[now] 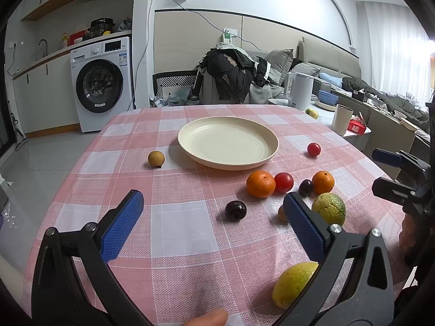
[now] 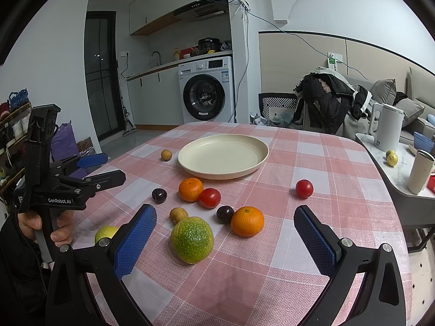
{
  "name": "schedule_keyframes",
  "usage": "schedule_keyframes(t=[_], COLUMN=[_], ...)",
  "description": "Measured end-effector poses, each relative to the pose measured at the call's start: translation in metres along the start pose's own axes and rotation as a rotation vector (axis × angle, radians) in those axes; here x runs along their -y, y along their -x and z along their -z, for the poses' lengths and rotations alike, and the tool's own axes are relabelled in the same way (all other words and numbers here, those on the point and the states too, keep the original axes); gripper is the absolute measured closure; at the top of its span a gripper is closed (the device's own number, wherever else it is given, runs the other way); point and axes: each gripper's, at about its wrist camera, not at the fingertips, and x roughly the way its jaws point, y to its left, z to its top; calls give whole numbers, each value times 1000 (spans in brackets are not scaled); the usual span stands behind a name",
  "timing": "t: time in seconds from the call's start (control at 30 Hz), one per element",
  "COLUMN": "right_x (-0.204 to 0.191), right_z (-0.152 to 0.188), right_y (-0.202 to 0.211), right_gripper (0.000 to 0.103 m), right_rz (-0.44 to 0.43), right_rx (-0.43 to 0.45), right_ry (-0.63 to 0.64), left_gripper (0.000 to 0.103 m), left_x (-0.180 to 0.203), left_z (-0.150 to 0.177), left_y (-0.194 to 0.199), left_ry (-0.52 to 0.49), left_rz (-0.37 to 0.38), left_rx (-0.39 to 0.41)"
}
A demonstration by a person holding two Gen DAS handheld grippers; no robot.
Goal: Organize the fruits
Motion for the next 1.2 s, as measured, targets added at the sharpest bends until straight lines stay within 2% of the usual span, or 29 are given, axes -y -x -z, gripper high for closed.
schedule_keyframes(t=[1.2], right_x=[3], right_z=[1], right_y=[-1], right_gripper=[0], right_rz=[1], right_rx=[-6], right_ry=[-9], left_gripper=[1], left_x=[2], left_z=[-1], left_y=[-1], left_ry=[-6], left_rz=[-3], left_rx=[3])
